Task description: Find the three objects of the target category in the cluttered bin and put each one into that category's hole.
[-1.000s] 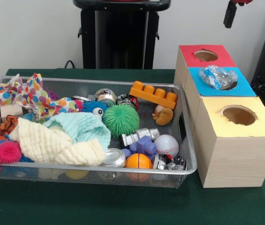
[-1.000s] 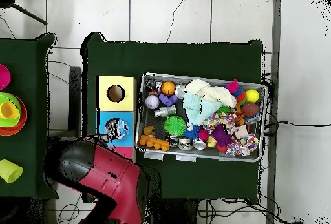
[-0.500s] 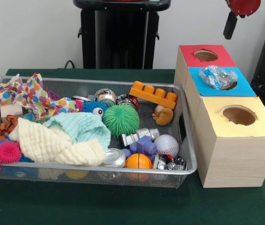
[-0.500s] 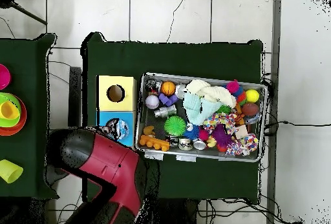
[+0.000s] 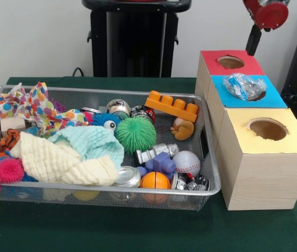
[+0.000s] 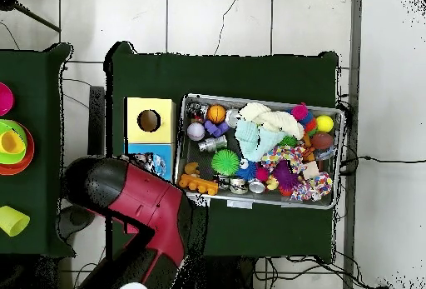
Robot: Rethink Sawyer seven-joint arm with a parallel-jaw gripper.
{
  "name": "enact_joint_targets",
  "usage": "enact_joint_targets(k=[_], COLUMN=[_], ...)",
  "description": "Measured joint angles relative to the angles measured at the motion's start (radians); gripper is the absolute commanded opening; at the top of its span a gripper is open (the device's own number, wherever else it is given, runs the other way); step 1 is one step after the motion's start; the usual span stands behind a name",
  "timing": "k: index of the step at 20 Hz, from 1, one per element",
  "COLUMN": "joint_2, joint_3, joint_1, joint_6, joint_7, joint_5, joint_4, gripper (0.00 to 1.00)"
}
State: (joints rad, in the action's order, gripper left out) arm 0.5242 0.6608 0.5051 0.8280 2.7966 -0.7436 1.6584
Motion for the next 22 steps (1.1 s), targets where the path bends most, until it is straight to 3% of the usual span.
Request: enact_joint_targets(k=[7,22], joint_2=[-0.030,-0.074], joint_3=[0.000,-0.010], joint_1=[0.000,0.013], joint_6=[-0.146,-0.232], joint_7=[0.000,0.000], joint_5=[-0.044,-0.117], joint_4=[0.000,0.000], gripper=[0.00,0.00])
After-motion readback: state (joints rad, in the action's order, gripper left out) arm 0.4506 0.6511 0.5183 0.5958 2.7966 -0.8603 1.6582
